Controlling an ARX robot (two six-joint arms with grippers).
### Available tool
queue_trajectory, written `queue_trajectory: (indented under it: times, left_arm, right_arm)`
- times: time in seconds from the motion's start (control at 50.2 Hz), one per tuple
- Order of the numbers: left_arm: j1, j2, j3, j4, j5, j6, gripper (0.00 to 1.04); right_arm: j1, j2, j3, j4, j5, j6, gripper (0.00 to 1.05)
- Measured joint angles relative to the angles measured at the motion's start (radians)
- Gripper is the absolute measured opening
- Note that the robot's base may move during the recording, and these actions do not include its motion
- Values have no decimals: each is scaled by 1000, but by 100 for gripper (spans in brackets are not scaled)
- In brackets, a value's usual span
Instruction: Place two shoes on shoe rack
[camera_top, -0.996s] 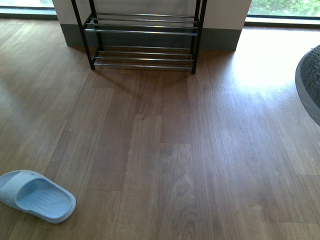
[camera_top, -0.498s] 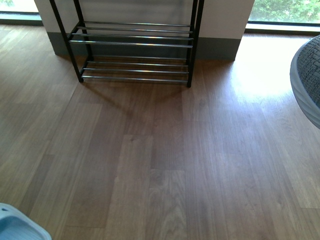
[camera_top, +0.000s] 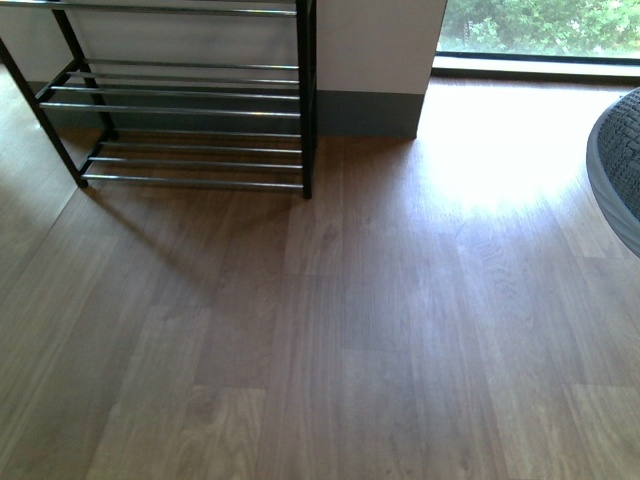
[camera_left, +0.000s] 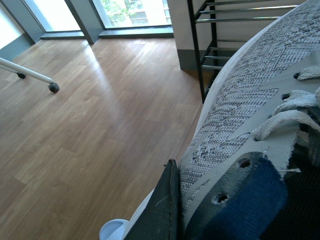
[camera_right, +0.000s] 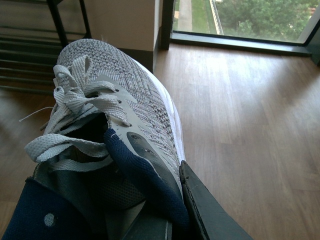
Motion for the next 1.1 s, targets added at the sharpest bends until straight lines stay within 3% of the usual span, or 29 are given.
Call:
queue_trajectory:
  times: [1.095]
  left_arm:
    - [-1,0,-1,0,0,0,2]
  right_arm:
    - [0,0,0,0,2,0,1]
